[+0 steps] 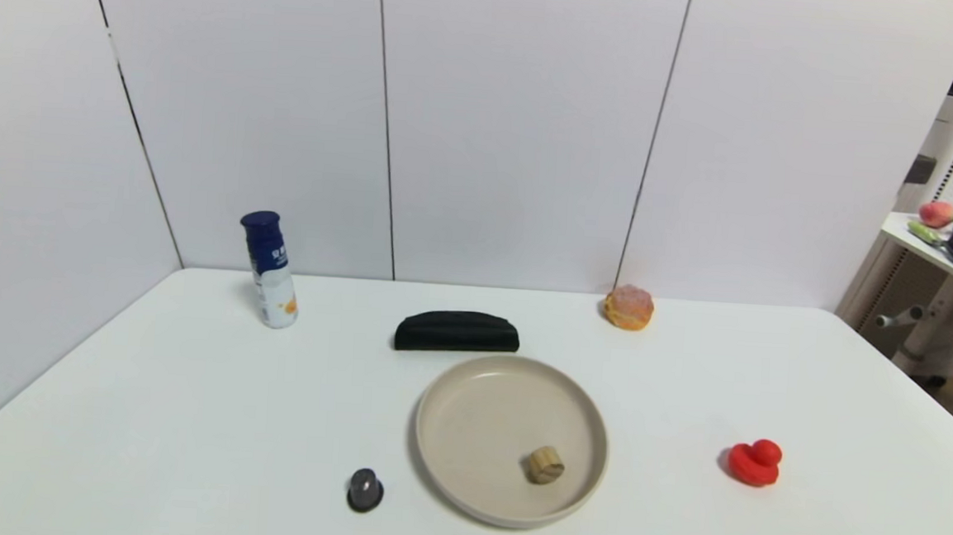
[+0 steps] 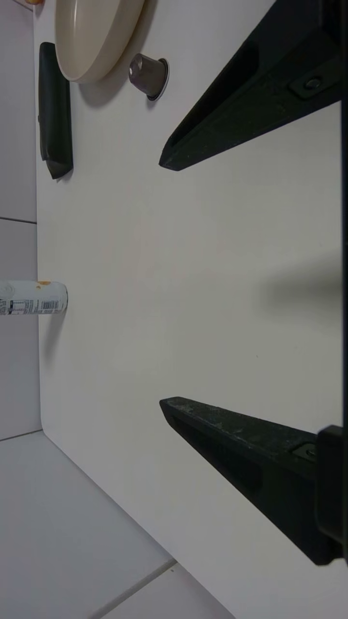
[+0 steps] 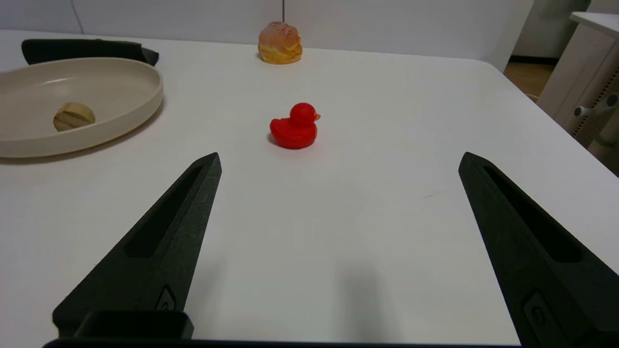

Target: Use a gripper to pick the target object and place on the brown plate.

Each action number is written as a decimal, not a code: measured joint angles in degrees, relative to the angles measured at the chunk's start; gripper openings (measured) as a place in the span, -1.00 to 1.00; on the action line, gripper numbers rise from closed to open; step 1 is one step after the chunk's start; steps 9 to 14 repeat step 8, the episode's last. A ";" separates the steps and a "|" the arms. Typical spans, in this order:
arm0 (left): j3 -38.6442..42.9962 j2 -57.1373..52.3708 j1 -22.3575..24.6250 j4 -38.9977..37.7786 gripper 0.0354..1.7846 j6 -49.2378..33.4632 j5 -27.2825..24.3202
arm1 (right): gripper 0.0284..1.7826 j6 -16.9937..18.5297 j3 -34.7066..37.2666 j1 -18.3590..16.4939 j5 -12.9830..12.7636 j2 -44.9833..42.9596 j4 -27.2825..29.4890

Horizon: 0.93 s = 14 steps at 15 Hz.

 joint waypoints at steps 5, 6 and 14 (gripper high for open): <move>0.00 0.00 0.00 0.00 0.89 0.00 0.02 | 0.90 -0.52 0.02 0.00 -0.30 -0.29 0.24; 0.00 0.00 0.00 0.00 0.89 0.00 0.00 | 0.90 -0.30 -0.02 0.00 -0.29 -0.29 0.68; 0.00 0.00 0.00 0.00 0.89 0.00 0.00 | 0.90 -0.61 -0.05 0.00 -0.11 -0.29 0.27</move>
